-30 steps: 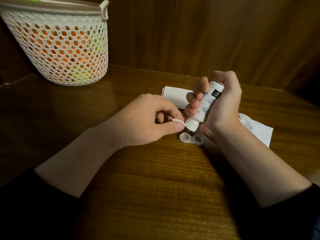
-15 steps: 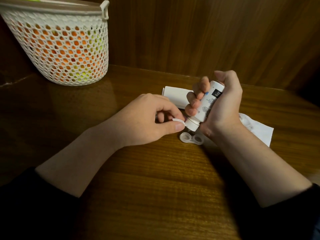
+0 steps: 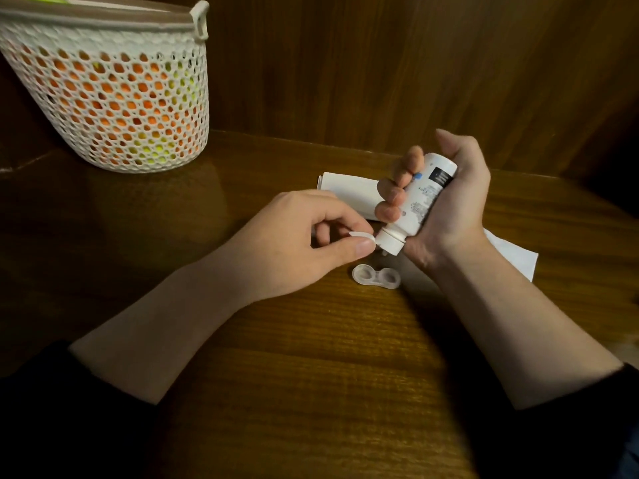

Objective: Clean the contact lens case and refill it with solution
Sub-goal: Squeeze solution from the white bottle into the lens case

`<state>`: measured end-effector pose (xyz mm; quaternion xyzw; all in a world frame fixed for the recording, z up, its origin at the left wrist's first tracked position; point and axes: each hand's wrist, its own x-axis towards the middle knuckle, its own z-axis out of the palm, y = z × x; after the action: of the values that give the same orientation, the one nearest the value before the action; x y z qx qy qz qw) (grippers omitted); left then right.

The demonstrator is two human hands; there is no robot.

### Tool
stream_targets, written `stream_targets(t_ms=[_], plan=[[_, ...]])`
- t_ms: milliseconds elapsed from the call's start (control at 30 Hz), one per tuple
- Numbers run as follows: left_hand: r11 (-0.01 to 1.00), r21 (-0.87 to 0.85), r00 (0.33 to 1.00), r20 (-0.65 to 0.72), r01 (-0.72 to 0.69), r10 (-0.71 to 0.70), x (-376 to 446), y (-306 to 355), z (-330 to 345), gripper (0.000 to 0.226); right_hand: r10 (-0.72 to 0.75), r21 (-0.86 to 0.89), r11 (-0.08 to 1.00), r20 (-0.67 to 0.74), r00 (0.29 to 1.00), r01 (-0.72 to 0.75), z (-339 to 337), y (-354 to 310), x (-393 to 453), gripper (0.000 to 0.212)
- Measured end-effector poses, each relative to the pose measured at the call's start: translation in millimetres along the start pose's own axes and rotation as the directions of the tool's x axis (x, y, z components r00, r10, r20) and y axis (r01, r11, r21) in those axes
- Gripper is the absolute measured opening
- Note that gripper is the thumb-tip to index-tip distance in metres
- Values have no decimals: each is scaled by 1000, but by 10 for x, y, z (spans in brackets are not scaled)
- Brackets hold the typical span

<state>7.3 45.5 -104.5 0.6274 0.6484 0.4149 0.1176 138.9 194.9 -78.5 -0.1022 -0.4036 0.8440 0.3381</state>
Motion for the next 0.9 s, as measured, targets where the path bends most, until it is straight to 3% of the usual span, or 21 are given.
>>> stream_targets(t_ms=[233,900], plan=[[999,-10,1000,3,30,-30,-3,65,144,26,-24,-56,998,-53,998,21,-60,-92,-57,43],[997,-52,998,28,52,-50,-2,38,141,24,51,-88,995,-37,998,-54,-79,-59,-36,41]])
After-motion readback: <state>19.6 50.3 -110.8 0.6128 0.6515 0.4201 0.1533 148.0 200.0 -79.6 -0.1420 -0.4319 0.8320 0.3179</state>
